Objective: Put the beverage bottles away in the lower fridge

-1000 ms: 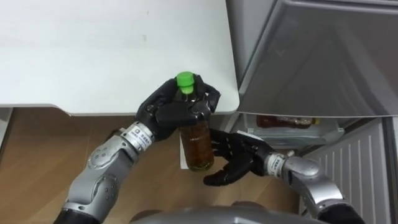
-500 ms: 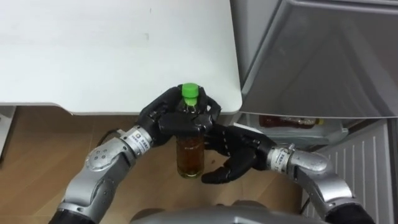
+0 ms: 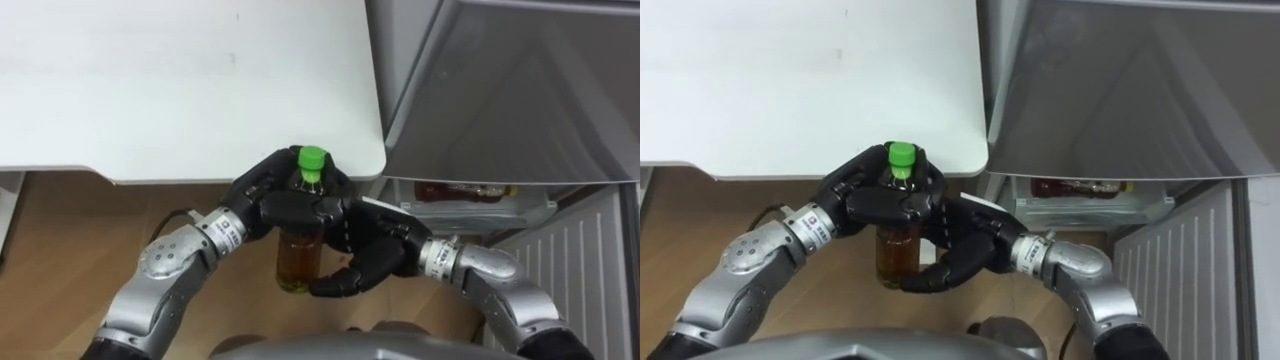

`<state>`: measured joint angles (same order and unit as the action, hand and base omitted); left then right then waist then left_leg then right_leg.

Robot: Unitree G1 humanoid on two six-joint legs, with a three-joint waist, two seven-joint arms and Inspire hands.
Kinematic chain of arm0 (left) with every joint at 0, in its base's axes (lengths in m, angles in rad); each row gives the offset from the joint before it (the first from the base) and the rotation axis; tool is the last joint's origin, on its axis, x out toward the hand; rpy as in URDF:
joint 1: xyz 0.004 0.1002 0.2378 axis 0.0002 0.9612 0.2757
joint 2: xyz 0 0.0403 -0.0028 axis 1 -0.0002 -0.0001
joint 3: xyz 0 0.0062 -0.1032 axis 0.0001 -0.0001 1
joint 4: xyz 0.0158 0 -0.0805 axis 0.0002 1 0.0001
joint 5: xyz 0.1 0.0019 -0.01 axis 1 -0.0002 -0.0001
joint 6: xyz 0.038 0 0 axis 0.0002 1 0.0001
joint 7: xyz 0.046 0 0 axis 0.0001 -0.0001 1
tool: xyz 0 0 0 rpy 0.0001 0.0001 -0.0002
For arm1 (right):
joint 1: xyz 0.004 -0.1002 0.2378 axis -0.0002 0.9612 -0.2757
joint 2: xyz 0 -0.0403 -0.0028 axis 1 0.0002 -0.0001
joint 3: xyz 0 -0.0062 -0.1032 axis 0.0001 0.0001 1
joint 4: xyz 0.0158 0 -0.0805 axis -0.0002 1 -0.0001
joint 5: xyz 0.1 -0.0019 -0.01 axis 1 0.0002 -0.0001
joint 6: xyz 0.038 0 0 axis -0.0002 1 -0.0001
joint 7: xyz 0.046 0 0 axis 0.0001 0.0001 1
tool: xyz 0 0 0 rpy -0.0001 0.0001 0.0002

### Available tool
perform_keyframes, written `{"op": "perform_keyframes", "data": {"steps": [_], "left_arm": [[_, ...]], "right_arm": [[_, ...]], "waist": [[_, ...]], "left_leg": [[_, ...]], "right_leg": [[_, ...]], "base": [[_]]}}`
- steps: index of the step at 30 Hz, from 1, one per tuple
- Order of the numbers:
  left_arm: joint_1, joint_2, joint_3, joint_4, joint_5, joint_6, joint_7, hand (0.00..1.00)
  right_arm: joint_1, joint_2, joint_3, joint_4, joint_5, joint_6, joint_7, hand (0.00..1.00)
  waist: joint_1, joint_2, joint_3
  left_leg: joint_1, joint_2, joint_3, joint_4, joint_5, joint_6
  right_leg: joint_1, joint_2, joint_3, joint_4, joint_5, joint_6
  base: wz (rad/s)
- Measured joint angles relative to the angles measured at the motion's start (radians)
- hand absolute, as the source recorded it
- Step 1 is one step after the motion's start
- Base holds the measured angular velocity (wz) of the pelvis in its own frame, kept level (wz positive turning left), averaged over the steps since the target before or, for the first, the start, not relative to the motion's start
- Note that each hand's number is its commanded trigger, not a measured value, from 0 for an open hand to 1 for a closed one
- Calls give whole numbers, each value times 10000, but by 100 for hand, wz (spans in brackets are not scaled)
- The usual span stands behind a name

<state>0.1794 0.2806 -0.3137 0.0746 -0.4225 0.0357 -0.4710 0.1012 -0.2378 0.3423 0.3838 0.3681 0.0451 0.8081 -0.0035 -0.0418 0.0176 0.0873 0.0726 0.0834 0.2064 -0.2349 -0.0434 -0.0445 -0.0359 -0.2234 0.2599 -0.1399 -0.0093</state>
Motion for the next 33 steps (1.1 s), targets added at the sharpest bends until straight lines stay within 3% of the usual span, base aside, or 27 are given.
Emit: {"op": "perform_keyframes", "data": {"steps": [1, 2, 13, 28, 30, 31, 33], "left_arm": [[2, 6, -44, 32, 0, -5, 0, 100], [2, -15, -53, 32, 7, -6, 5, 100], [-130, -145, -644, 23, -19, -207, -9, 100], [-171, -179, -638, 29, -189, -171, 80, 100], [-233, -179, -637, 28, -189, -172, 82, 47], [-307, -179, -637, 28, -189, -172, 82, 0], [-421, -178, -639, 28, -188, -172, 82, 0]], "right_arm": [[8, -73, 94, 0, 87, 11, -29, 64], [22, -83, 102, -1, 145, 14, -31, 100], [67, -193, 350, 49, 280, -5, -758, 100], [17, -229, 682, 162, 722, -145, -1008, 100], [17, -229, 702, 162, 785, -240, -1077, 100], [17, -229, 711, 162, 893, -286, -1126, 100], [16, -232, 716, 162, 1000, -386, -1190, 100]], "waist": [[25, -11, -2], [55, -16, -4], [168, -60, -33], [104, -73, -40], [93, -77, -42], [94, -80, -41], [83, -85, -41]], "left_leg": [[-22, 0, 0, 1, 0, 0], [-75, 1, 0, 3, 0, 0], [-225, -11, 39, -3, 0, 0], [-135, -7, 235, -8, -1, 0], [-132, -6, 235, -7, -1, 0], [-130, -6, 235, -7, -1, 0], [-126, -6, 235, -7, -1, 1]], "right_leg": [[-18, 0, -1, -1, 0, 0], [-74, 6, 5, 2, 1, -2], [-272, 7, 48, 37, -1, -6], [-281, 43, 252, 63, -1, -5], [-275, 41, 249, 69, 1, -7], [-271, 40, 248, 71, 1, -8], [-262, 39, 248, 72, 2, -8]], "base": [[0], [0], [-2], [-3], [0], [0], [0]]}}
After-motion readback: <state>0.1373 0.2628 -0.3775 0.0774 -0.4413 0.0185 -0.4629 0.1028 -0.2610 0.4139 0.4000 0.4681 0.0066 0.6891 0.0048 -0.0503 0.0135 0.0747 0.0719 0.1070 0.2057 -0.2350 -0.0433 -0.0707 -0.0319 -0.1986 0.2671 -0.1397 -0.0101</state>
